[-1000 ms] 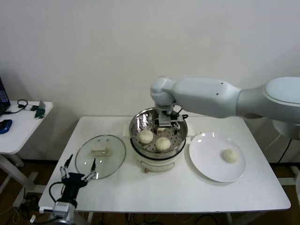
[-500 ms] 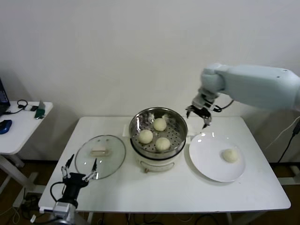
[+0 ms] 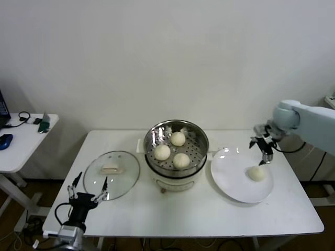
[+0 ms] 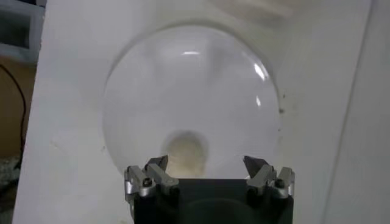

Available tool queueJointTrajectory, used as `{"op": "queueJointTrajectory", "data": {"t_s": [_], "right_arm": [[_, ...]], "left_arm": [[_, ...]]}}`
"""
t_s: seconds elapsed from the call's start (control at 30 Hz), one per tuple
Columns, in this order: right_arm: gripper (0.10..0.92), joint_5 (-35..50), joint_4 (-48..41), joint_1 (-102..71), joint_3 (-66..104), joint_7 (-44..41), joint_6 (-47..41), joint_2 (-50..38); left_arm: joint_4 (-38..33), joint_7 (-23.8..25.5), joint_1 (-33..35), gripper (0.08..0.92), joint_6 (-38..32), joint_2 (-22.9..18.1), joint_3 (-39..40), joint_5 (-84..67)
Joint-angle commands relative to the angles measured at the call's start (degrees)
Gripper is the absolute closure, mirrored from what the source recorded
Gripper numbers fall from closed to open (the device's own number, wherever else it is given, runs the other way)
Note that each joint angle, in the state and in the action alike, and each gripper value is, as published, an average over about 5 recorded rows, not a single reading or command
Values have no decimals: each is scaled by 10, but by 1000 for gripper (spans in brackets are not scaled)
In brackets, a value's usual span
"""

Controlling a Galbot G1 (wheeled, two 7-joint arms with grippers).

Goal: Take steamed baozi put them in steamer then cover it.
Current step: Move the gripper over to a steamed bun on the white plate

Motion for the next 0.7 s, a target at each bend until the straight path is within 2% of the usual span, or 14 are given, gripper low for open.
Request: {"op": "queueJointTrajectory", "data": {"t_s": [0.03,0.3,0.7], "right_arm": [[203,-55,-65,-170,140,8,-31,-41],[203,-83,-133,-226,213,1,-8,4],[203,-100,-202,-228,234,-6,10,75]], "left_arm": [[0,0,0,177,2,-1,0,5],[-1,-1,2,177,6,1,-3,17],[-4,-3,5,177,7,-2,-4,28]]}}
